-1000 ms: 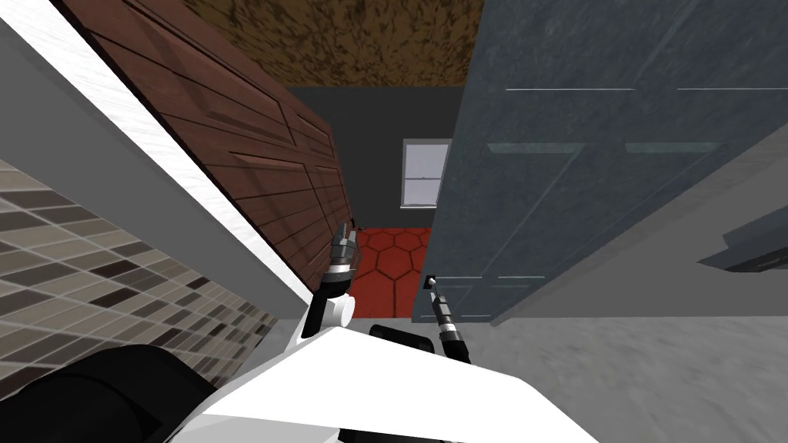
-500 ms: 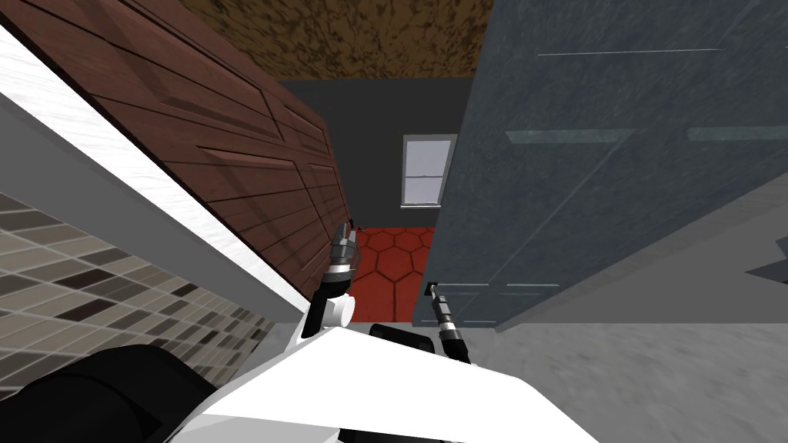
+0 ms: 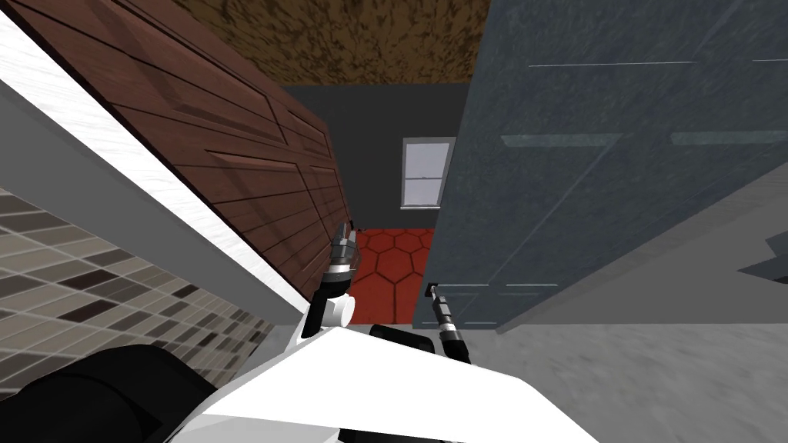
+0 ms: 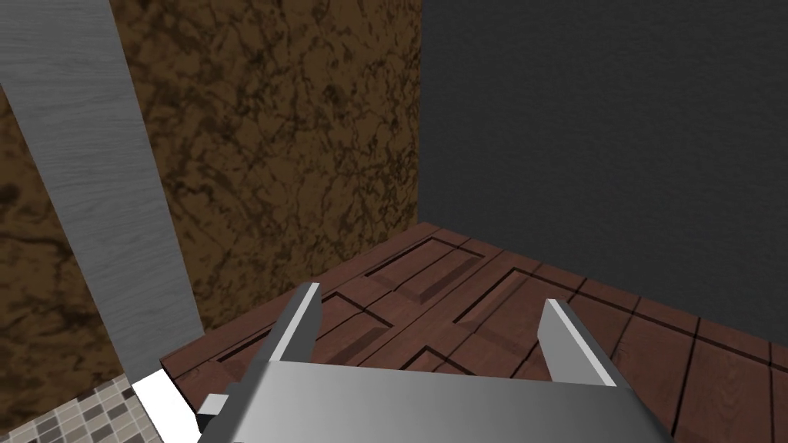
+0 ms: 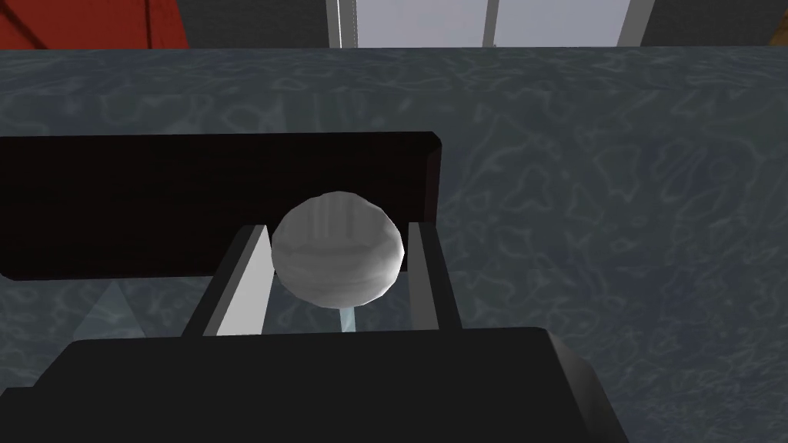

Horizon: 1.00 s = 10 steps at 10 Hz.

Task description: Push the door open

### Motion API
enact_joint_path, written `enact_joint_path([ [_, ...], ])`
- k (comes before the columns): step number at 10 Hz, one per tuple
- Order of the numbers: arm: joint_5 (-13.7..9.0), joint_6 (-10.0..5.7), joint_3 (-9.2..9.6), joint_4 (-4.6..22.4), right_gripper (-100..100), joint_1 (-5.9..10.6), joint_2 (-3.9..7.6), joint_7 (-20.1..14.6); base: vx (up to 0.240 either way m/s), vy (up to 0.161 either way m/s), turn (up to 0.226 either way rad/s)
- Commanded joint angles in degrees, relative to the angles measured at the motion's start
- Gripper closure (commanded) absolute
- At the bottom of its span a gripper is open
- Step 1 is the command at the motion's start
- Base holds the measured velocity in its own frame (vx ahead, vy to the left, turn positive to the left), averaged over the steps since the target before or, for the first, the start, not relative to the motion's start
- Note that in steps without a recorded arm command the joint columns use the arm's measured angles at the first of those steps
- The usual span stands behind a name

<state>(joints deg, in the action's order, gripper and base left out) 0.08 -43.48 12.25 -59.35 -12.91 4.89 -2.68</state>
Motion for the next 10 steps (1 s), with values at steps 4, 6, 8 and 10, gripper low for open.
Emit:
enact_joint_path([
  [4, -0.89, -0.04, -2.41, 0.75, 100, 1.11, 0.19, 0.72, 0.185, 0.061, -0.030],
  [6, -1.30, 0.07, -3.48, 1.11, 100, 1.53, 0.20, 1.05, 0.178, 0.066, -0.045],
  [8, -1.75, 0.19, -4.68, 1.52, 100, 1.98, 0.17, 1.41, 0.146, 0.053, -0.041],
  [10, -2.06, 0.27, -5.53, 1.80, 100, 2.31, 0.13, 1.67, 0.105, 0.041, -0.029],
])
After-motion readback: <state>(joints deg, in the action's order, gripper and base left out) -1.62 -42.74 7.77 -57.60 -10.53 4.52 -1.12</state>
